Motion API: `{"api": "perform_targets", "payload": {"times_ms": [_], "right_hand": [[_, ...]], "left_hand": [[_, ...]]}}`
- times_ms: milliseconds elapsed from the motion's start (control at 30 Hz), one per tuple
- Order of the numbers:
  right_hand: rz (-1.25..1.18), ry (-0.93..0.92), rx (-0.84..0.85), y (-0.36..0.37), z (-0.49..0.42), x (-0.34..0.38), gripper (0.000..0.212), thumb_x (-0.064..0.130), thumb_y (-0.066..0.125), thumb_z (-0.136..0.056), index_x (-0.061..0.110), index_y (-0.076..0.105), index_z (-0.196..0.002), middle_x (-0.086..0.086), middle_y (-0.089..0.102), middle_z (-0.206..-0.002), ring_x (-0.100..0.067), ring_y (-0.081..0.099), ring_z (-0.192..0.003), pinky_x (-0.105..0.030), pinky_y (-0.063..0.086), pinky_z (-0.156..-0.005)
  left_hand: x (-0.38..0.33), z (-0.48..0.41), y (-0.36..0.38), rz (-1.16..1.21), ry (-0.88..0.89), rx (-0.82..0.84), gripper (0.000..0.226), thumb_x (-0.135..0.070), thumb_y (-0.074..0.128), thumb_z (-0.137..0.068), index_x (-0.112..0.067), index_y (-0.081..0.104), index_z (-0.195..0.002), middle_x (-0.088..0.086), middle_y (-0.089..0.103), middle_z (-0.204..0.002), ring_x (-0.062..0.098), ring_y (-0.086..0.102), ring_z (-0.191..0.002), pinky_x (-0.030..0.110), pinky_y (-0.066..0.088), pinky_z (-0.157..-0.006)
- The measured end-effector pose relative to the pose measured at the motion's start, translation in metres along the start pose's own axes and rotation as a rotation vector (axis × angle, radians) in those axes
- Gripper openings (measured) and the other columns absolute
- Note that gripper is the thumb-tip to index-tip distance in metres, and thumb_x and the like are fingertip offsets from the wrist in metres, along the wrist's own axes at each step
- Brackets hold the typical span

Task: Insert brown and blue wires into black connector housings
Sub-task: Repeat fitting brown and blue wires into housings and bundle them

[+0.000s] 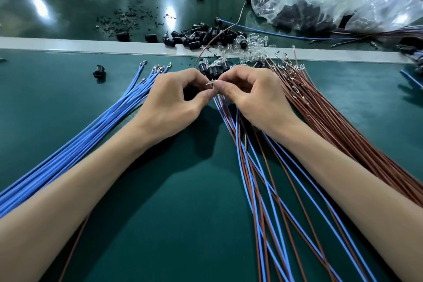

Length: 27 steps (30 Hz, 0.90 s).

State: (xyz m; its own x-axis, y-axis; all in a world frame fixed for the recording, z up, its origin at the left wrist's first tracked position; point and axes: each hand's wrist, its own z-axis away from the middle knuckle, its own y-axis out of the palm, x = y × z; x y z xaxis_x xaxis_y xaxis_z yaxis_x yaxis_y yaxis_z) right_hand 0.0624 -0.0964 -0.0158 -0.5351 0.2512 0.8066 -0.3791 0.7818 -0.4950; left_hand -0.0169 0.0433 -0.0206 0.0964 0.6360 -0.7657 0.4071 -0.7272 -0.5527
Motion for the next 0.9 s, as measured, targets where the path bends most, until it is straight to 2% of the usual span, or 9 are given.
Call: {"api": "perform_targets", "payload": {"times_ms": [200,267,400,500,667,900], "right_hand": [[-0.06,-0.037,0.023,-0.0016,-0.0014,0.0002,0.004,0.015,0.07,-0.084,0.019,0.069,-0.084,-0.003,0.069,-0.074,-0.017,0.061,-0.065,-0.028,0.05,-0.066],[-0.086,-0.039,0.038,-0.0021,-0.0014,0.0001,0.003,0.015,0.071,-0.084,0.017,0.069,-0.084,-0.004,0.069,-0.074,-0.016,0.06,-0.064,-0.028,0.05,-0.066],[-0.085,-0.058,0.056,-0.0018,-0.0013,-0.0005,0.003,0.016,0.072,-0.083,0.015,0.069,-0.083,0.002,0.066,-0.072,-0.005,0.057,-0.063,-0.018,0.047,-0.062],[-0.096,-0.073,0.062,-0.0003,-0.0009,-0.0007,0.005,0.014,0.073,-0.082,0.016,0.068,-0.085,0.002,0.065,-0.071,-0.006,0.058,-0.062,-0.019,0.049,-0.062],[-0.021,-0.098,0.02,0.0016,-0.0011,-0.0009,0.003,0.011,0.071,-0.084,0.01,0.069,-0.083,0.001,0.065,-0.067,-0.013,0.059,-0.059,-0.021,0.05,-0.06],[0.022,-0.095,-0.003,0.0004,-0.0017,-0.0007,0.006,0.013,0.068,-0.086,0.008,0.069,-0.084,0.002,0.064,-0.067,-0.015,0.062,-0.062,-0.026,0.051,-0.063]], "left_hand": [[0.0002,-0.002,-0.0015,0.088,-0.047,0.026,0.01,-0.017,0.065,-0.09,-0.012,0.062,-0.082,-0.006,0.058,-0.064,0.0,0.047,-0.055,0.014,0.039,-0.056],[0.0001,-0.0023,-0.0024,0.089,-0.043,0.023,0.012,-0.016,0.061,-0.092,-0.014,0.061,-0.081,-0.008,0.057,-0.063,0.001,0.047,-0.054,0.017,0.04,-0.055],[0.0012,-0.0033,-0.0048,0.102,-0.035,0.018,0.017,-0.012,0.057,-0.094,-0.019,0.058,-0.079,-0.009,0.056,-0.063,0.003,0.047,-0.052,0.015,0.039,-0.053],[0.0023,-0.0045,-0.0048,0.085,-0.042,-0.009,0.016,-0.016,0.057,-0.094,-0.018,0.058,-0.079,-0.008,0.056,-0.063,0.008,0.046,-0.053,0.017,0.037,-0.052],[0.0018,-0.0042,-0.0038,0.051,-0.025,0.002,0.013,-0.019,0.059,-0.094,-0.014,0.061,-0.082,-0.01,0.057,-0.062,0.001,0.046,-0.051,0.013,0.037,-0.053],[0.0022,-0.0036,-0.0037,0.089,-0.02,0.047,0.008,-0.016,0.062,-0.092,-0.013,0.063,-0.085,-0.006,0.061,-0.066,-0.001,0.049,-0.055,0.016,0.042,-0.058]]}}
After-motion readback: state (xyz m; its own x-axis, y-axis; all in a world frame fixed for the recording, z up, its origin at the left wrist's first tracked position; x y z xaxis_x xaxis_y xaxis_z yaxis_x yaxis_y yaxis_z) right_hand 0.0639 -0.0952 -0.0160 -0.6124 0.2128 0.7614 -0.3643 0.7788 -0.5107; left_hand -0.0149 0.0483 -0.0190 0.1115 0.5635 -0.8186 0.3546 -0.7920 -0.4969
